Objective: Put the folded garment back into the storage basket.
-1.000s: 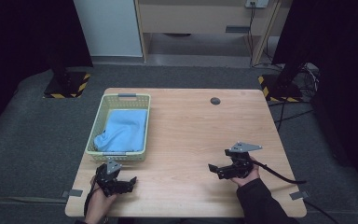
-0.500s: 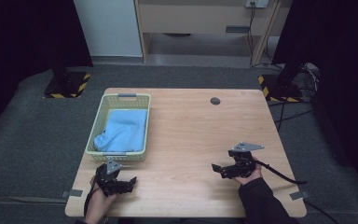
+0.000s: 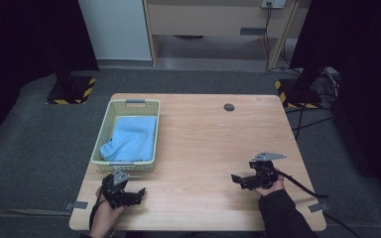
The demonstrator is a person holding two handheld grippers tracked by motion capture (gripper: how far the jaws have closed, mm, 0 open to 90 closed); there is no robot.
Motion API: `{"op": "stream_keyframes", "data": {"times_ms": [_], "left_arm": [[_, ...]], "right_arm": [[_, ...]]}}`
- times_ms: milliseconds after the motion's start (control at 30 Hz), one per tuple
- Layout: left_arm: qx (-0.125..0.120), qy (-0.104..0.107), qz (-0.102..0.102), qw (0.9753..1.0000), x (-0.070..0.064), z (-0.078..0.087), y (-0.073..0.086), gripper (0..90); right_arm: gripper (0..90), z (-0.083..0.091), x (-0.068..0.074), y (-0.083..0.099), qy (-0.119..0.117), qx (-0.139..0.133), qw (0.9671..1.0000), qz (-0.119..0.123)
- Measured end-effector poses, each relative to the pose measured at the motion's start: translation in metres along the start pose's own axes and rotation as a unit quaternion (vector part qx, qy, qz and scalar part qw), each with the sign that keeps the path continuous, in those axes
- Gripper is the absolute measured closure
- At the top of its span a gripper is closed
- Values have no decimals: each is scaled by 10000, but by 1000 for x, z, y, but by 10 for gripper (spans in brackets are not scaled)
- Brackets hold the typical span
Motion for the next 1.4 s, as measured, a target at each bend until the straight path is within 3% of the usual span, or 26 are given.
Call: {"op": "stream_keyframes", "data": {"times_ms": [533, 1400], "left_arm": [[0, 0, 0, 10000, 0, 0, 0, 0], [2, 3, -6, 10000, 0, 0, 0, 0]], "right_arm": [[3, 6, -17, 14, 131, 172, 9996, -193], [3, 15, -32, 28, 267, 310, 9983, -423]]}}
Point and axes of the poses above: each handheld gripper's, and its own axes: z roughly backward along the jaws, y roughly out of its underside, x roughly to its left, the point moved 9 cm from there along -z, roughly forward along the jaws, and after that the axes turned 14 degrees about z, right-handed, at the moved point
